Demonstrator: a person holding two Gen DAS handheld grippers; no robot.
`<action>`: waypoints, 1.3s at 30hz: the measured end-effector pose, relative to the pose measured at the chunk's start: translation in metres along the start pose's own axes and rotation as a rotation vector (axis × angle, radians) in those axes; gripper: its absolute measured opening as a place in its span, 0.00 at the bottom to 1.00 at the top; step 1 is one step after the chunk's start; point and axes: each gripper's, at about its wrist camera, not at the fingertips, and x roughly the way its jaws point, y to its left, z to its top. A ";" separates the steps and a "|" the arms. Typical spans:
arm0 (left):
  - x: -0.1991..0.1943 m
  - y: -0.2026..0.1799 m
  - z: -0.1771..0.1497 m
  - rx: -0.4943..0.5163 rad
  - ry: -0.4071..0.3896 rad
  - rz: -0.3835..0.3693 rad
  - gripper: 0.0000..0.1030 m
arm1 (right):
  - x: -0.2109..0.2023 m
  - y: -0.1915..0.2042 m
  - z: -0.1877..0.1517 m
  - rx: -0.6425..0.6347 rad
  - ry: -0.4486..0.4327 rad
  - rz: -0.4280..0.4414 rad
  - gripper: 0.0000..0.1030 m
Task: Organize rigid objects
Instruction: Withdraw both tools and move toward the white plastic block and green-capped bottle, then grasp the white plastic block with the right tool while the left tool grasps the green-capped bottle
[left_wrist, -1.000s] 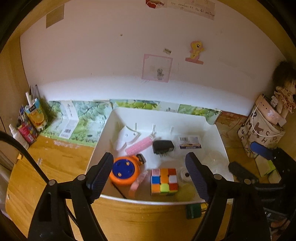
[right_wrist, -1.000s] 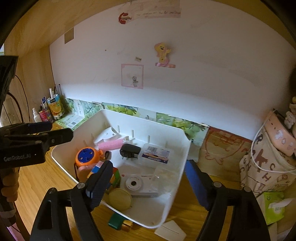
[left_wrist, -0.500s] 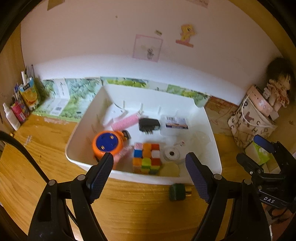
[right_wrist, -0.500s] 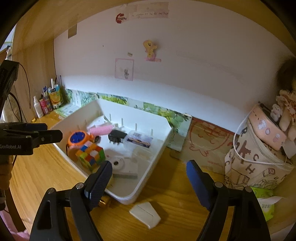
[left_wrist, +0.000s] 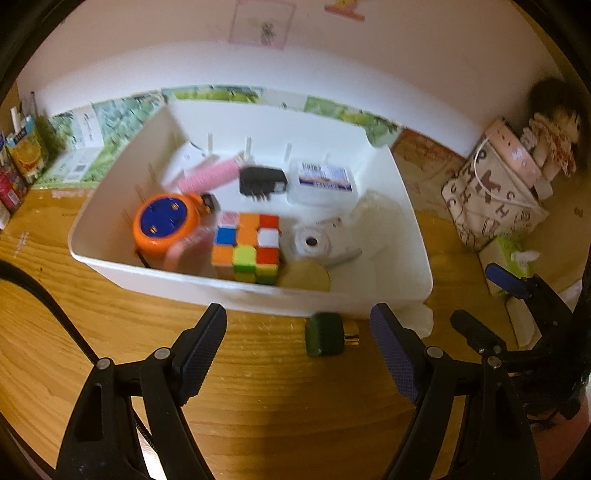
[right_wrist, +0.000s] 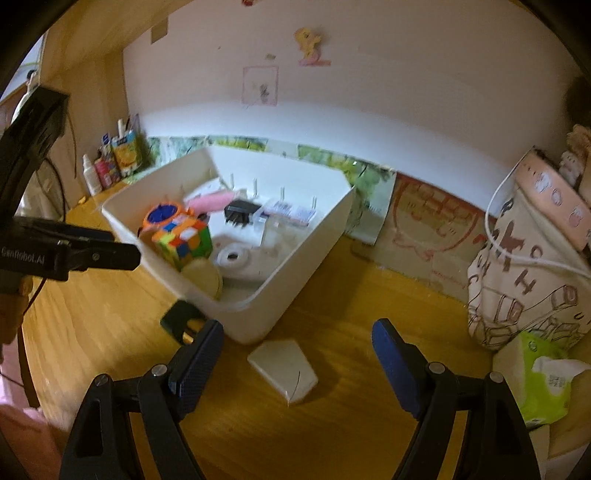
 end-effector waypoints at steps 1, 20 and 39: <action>0.003 -0.001 -0.001 0.002 0.012 -0.001 0.80 | 0.002 0.000 -0.003 -0.005 0.006 0.002 0.81; 0.057 -0.023 -0.010 0.022 0.175 -0.015 0.80 | 0.055 -0.001 -0.040 -0.074 0.128 0.040 0.81; 0.076 -0.021 -0.014 -0.013 0.161 0.000 0.80 | 0.081 -0.004 -0.044 -0.056 0.127 0.070 0.81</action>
